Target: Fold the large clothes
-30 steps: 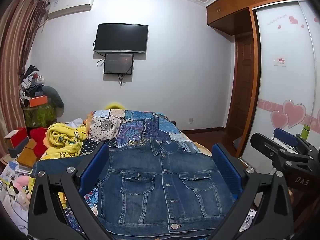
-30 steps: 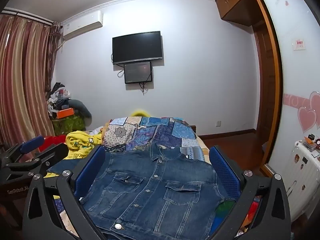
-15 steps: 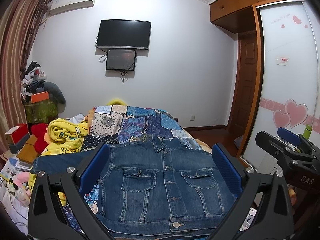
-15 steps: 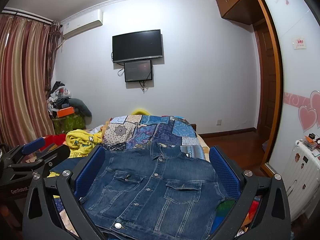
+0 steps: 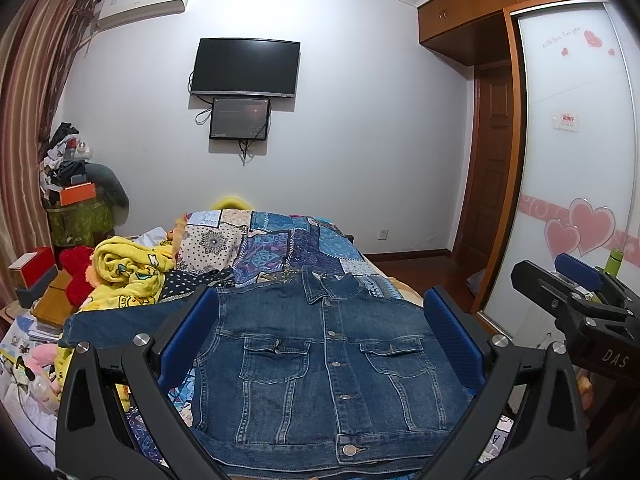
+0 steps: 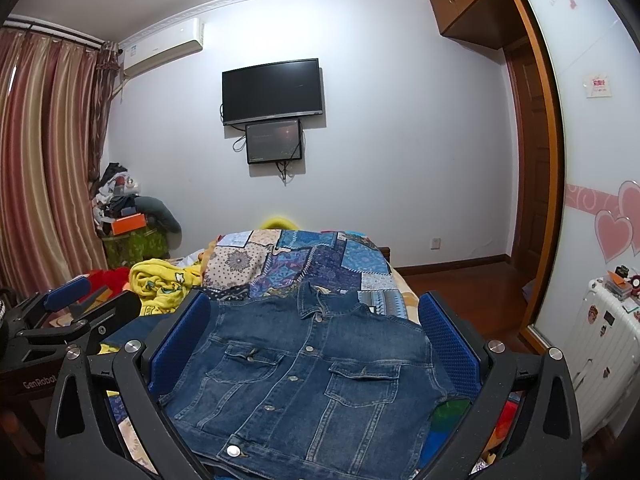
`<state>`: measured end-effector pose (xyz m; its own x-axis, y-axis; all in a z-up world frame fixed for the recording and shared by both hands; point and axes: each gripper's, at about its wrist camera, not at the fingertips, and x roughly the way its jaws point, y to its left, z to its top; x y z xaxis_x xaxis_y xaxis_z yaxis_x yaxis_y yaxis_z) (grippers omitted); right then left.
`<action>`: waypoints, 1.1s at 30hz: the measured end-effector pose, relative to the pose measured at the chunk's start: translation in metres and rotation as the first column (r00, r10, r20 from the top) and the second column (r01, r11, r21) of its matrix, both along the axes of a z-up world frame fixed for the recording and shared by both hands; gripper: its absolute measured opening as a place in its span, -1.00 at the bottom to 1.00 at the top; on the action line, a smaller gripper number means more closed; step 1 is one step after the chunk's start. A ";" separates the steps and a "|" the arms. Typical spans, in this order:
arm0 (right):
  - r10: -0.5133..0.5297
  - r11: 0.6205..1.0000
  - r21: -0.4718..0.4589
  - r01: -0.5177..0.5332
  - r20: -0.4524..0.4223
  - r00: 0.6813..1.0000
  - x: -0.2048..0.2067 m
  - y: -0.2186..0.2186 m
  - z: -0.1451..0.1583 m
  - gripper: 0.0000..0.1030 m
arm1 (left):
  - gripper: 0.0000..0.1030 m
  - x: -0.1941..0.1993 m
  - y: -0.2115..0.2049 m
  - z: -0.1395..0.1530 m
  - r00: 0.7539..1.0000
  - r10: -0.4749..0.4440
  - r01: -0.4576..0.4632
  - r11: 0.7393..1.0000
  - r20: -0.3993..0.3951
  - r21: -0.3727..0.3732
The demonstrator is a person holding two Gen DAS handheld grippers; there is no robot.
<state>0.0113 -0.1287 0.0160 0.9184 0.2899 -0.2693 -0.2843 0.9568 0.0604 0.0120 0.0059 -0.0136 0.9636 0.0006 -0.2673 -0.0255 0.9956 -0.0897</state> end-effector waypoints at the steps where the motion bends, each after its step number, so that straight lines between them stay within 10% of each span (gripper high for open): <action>1: 0.000 1.000 -0.001 0.000 0.000 1.000 0.000 0.000 0.001 1.00 | 1.00 0.000 0.000 0.000 1.000 0.001 -0.001 1.000 -0.002 0.001; 33: -0.006 1.000 0.001 0.006 -0.020 1.000 0.005 -0.001 -0.001 1.00 | 1.00 0.004 0.001 -0.001 1.000 0.000 0.000 1.000 -0.018 0.001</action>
